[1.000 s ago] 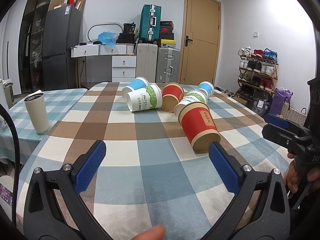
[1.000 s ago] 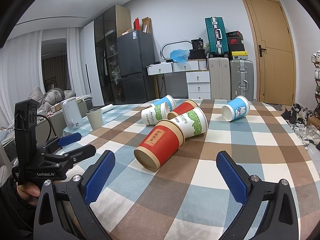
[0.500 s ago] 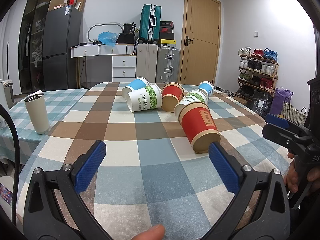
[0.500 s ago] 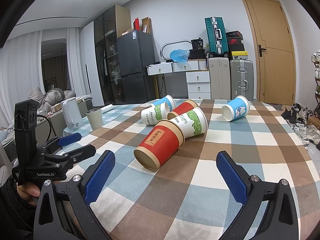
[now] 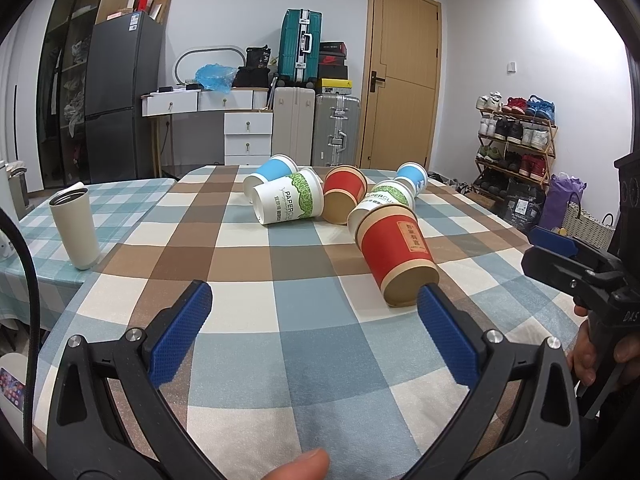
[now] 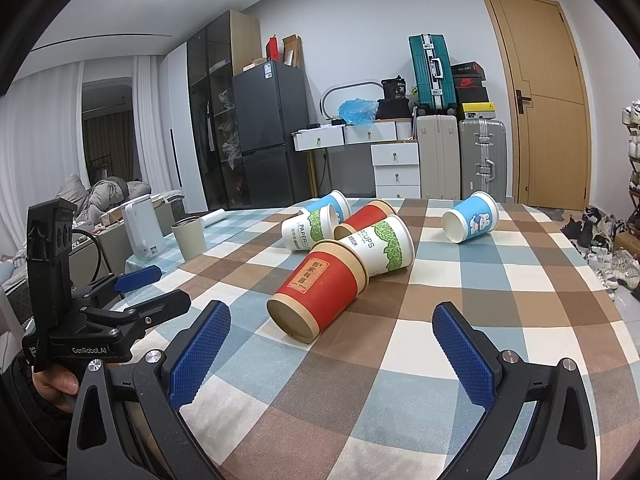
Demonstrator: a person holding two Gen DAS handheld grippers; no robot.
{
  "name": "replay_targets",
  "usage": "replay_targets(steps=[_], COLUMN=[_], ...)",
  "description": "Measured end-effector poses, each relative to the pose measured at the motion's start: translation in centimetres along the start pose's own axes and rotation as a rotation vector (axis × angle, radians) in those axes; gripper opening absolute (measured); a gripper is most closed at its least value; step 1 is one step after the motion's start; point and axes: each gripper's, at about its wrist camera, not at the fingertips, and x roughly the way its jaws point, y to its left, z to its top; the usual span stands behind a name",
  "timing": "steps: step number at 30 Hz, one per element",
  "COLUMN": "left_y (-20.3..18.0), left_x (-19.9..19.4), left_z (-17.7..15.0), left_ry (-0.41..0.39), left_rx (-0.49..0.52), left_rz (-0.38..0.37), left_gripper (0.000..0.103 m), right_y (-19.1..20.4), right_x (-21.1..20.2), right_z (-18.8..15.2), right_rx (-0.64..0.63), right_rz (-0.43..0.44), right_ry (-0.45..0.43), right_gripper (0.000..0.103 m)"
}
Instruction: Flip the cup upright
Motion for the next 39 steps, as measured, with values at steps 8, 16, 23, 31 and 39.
replay_targets(steps=[8, 16, 23, 31, 39], left_y=[0.0, -2.6, -4.1, -5.5, -6.1], left_x=[0.1, 2.0, 5.2, 9.3, 12.0], left_z=[0.5, 2.5, 3.9, 3.9, 3.8], left_ry=[0.049, 0.112, 0.169, 0.26, 0.336], left_rx=[-0.009, 0.032, 0.02, 0.016, -0.027], left_rz=[0.001, 0.015, -0.005, -0.025, -0.047], left_gripper=[0.102, 0.102, 0.102, 0.102, 0.101], right_y=[-0.7, -1.6, -2.7, -3.6, -3.9], right_x=[0.5, 0.6, 0.3, 0.5, 0.8], right_z=[0.3, 0.5, 0.7, 0.7, 0.6], right_rx=[0.032, 0.045, 0.067, 0.1, 0.109], right_rz=[-0.04, -0.099, -0.134, -0.145, -0.145], right_ry=[0.032, 0.055, 0.059, 0.069, 0.073], right_gripper=[0.103, 0.103, 0.103, 0.103, 0.103])
